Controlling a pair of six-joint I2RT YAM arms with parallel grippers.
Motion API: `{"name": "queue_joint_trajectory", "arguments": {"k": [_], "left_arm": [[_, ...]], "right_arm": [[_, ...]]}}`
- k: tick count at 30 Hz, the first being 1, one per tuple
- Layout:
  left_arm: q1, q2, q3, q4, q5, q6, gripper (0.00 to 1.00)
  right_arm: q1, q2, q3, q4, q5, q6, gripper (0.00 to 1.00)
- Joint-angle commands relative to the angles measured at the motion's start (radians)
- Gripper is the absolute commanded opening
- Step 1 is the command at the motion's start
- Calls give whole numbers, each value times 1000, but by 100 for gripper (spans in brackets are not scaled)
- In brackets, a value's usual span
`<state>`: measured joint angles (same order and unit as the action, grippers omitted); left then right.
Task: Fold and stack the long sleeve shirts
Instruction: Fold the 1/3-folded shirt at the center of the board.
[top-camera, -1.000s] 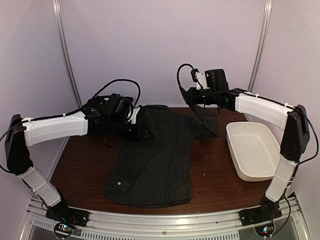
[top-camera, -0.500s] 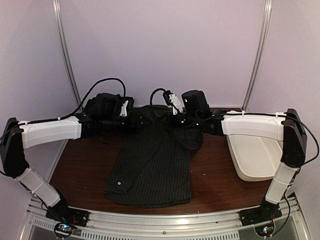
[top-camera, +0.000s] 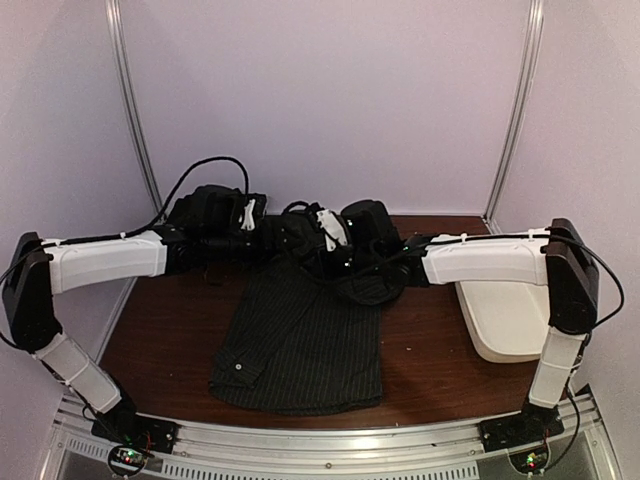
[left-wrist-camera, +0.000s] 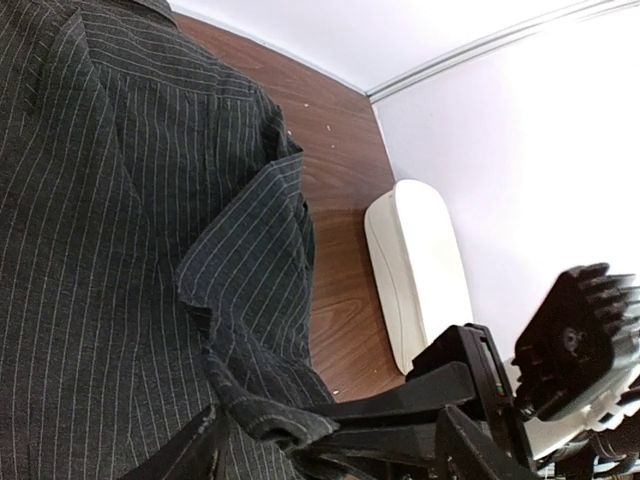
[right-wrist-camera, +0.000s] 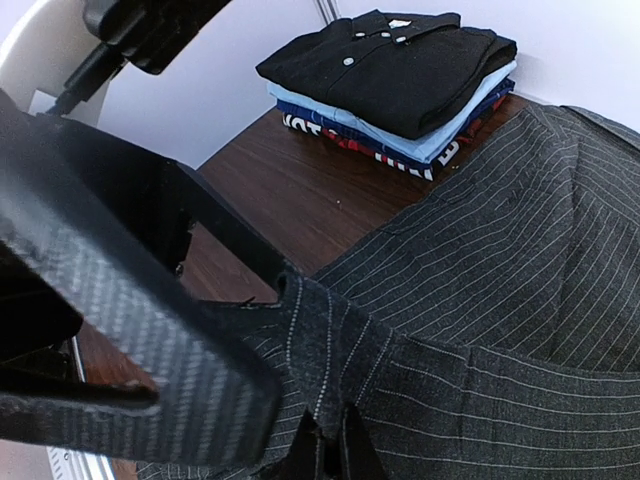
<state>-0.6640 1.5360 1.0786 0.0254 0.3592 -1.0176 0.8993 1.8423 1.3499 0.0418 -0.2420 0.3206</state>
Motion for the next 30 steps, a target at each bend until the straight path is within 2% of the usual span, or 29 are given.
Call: {"name": "queue_joint_trajectory", "arguments": {"k": [1,6,8,10,13,14,16,19,23,25,30], "left_arm": [[10,45,58,-106,-55,7,65],[10,77,76,-125,-42,10,56],[10,84,79,-114,-30,9,48],[10,90,84,-109,-22,11,33],[10,93,95,-114,-18,23,5],[10,92,102,-123,-21,32,0],[10,85,121,-149,-31,58,0],[10,56,148,-197,-64,106,0],[10,-3,171,-271,-123,163,0],[10,-29,181,-308,-145,185,0],[11,-92,197,-371,-186,221,0]], "right_arm": [[9,10,25,15,18,-6,0],[14,15,20,13,18,-6,0],[15,19,22,9,17,-9,0],[18,20,23,8,17,-11,0],[18,16,22,-2,26,-14,3],[17,11,21,-7,37,-15,6],[10,-3,20,-25,63,-13,13],[-25,-48,-15,-29,85,13,35],[-99,-130,-89,-20,101,43,55],[-138,-162,-129,-20,115,56,59],[-253,-208,-205,-13,110,107,60]]}}
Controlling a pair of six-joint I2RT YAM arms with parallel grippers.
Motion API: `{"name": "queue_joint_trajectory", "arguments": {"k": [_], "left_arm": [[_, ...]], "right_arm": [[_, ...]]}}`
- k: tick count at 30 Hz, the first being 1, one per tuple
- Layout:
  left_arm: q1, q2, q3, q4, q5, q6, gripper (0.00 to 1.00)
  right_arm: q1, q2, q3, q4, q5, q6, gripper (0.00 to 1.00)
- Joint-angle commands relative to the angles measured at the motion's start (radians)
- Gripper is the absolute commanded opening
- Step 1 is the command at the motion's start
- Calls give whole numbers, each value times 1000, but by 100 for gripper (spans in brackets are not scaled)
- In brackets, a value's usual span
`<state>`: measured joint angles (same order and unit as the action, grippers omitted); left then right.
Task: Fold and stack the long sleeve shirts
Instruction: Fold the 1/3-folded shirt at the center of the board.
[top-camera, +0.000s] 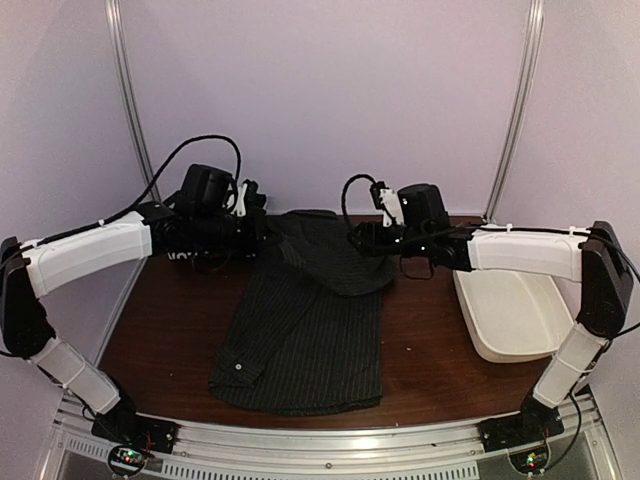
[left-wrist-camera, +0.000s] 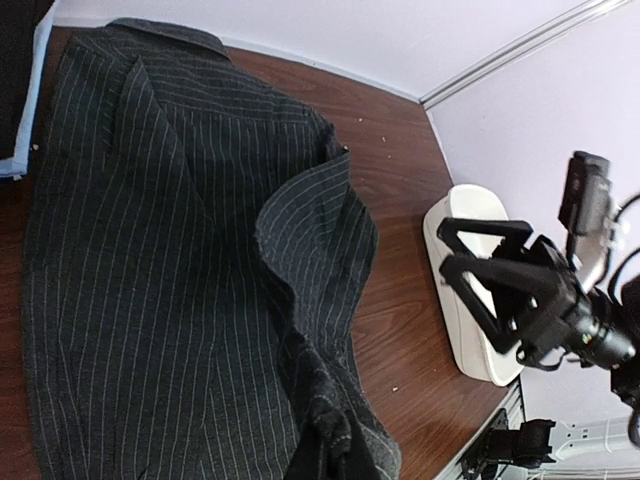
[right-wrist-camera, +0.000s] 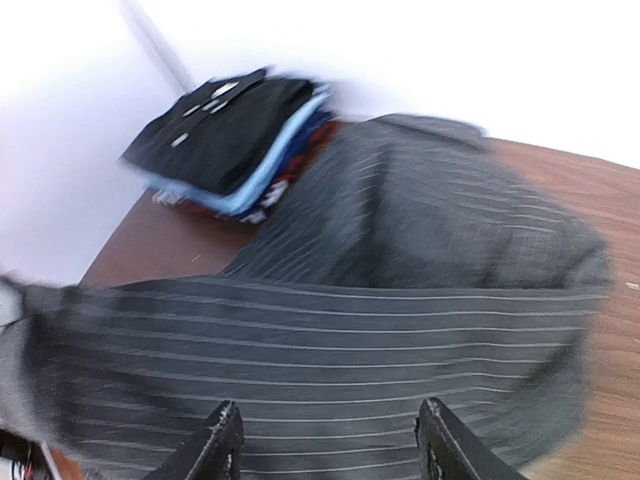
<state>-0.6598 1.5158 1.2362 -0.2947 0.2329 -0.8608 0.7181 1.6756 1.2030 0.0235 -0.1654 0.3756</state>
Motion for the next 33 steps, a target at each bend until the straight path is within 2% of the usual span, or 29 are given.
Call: {"name": "queue_joint_trajectory", "arguments": {"k": [1,9,19,27,33], "left_arm": [[6,-83,42,-59,-69,73,0],[23,-130,109,-153,-168,126,0],[133,-149,219,-269,-195,189,0],[218,-148,230,-297,-152,225,0],[259,-142,229,-308,-140,231,0]], "right_arm": [[-90,-48,-74,9,37,64,61],[-182,-24,-148,22,45,112,61],[-217,121,-96,57,33,135,59],[-276,349,149,47,-47,120,57],[-299,539,403,5,-163,122,59]]}}
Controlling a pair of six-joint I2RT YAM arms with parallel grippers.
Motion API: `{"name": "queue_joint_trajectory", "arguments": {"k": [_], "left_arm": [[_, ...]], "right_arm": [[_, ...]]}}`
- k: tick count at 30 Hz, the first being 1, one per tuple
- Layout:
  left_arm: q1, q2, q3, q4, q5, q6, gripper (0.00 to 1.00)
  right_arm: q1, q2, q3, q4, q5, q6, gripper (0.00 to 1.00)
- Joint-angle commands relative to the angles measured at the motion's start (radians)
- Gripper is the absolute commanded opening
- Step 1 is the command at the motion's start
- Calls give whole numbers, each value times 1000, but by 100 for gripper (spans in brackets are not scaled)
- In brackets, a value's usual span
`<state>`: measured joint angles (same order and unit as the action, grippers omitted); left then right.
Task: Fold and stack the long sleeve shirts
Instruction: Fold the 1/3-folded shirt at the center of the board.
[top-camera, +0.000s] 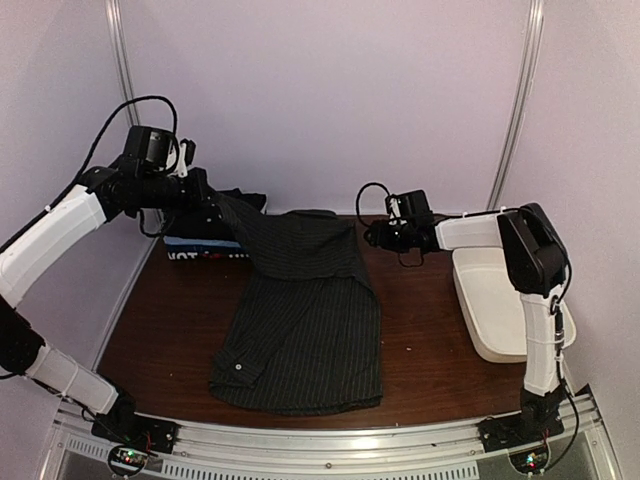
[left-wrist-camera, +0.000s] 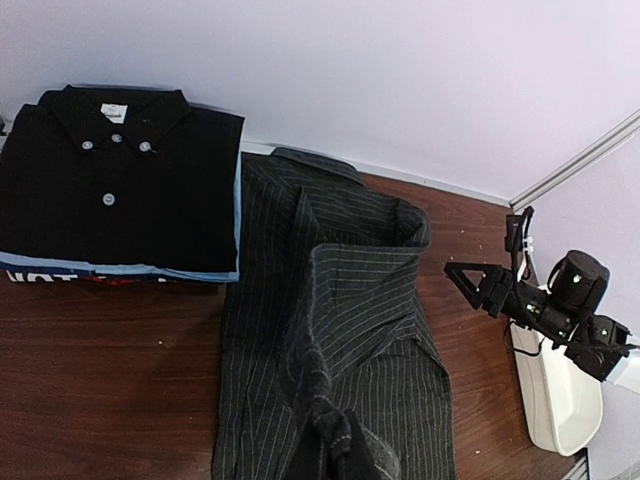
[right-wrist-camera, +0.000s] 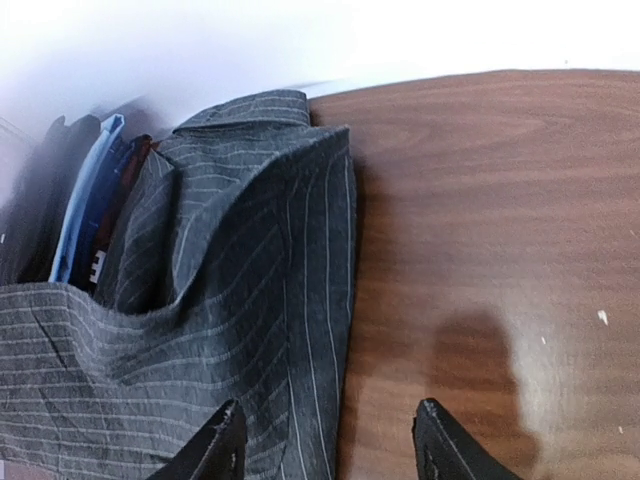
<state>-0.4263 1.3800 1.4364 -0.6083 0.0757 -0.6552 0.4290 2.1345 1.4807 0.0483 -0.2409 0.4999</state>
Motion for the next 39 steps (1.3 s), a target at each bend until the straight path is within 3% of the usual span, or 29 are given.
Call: {"name": "queue_joint_trajectory", "arguments": {"k": [1,8,22,28,39], "left_arm": [[31,-10,28,3,15,25,0],[73,-16,50,-24,18,40,0],[186,39,180,-106,-12,78,0],[247,63,172,-112,16,79,0],[323,179,271,-112,26,113,0]], "right_arm": [[-10,102,159,-26,-102,-4,59],[-11,182,287,-41,-158,-9,68],[-12,459,678,-86,-245,73,63],[-23,485,699,-8,-264,139,64],[-43,448,682,-16,-286,128,71]]}}
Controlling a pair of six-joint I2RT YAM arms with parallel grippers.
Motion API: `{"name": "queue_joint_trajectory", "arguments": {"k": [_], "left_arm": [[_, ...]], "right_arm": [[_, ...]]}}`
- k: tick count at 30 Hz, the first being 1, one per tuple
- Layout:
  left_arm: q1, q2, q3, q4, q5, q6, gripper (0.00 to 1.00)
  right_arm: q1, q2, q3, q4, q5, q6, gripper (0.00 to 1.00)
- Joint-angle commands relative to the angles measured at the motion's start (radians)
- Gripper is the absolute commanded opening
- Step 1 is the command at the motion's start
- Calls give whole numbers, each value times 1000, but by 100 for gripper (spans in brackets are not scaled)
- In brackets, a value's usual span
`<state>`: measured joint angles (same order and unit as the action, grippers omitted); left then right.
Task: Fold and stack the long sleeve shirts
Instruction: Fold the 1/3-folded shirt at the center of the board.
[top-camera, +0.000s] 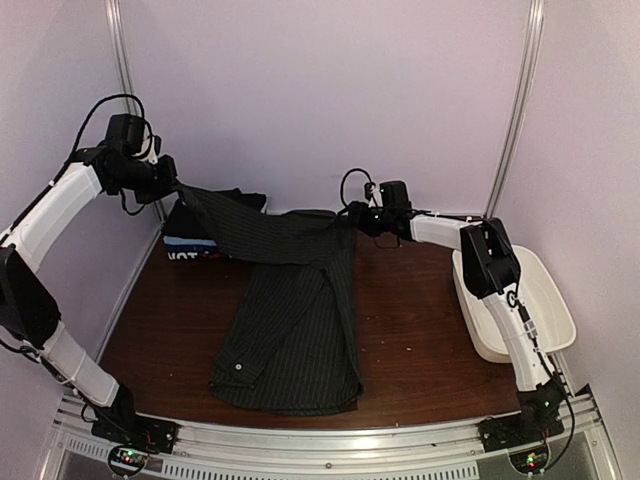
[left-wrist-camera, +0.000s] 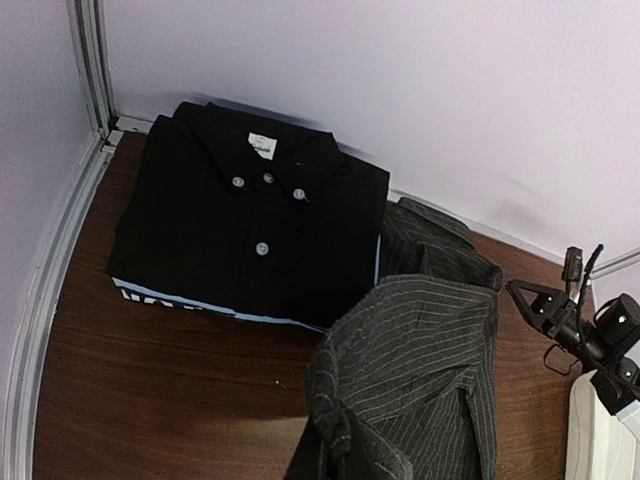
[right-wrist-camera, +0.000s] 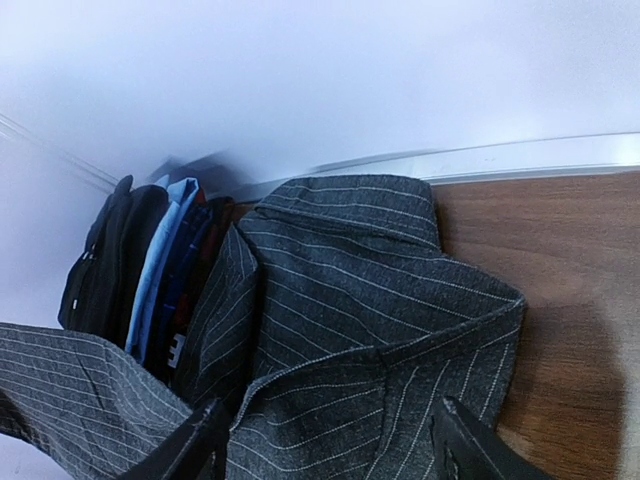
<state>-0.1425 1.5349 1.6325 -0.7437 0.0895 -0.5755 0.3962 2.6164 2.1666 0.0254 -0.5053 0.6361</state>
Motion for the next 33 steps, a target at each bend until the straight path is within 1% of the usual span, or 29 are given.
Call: {"name": "queue_joint_trajectory", "arguments": {"k": [1,4,9,11,14,16,20,23,25,33], "left_arm": [[44,36,86,23,18,38,0],[48,67,116,19,28,50,0],[51,100,153,32,31,64,0],[52,120,175,32,43,66,0],[52,138,191,36,64,66,0],[52,135,187,48,84,67,0],[52,126,179,63,141,82,0],[50,116,151,78,202,99,0],[49,101,128,90,216,103,0],[49,74,111,95,286,122,0]], "right_arm": [[-10,-53,-30,4,-19,-17,71],[-8,-145,-142,12,-14,-38,71],[6,-322,-400,59,10,-55,71],[17,-397,-532,89,23,-51,71],[42,-495,-677,117,50,-48,70],[73,-551,-748,121,68,-51,67],[175,-632,-810,37,184,-99,62],[264,-659,-816,-46,286,-124,58],[320,-667,-807,-113,350,-135,56],[551,-729,-862,-243,534,-86,54]]}}
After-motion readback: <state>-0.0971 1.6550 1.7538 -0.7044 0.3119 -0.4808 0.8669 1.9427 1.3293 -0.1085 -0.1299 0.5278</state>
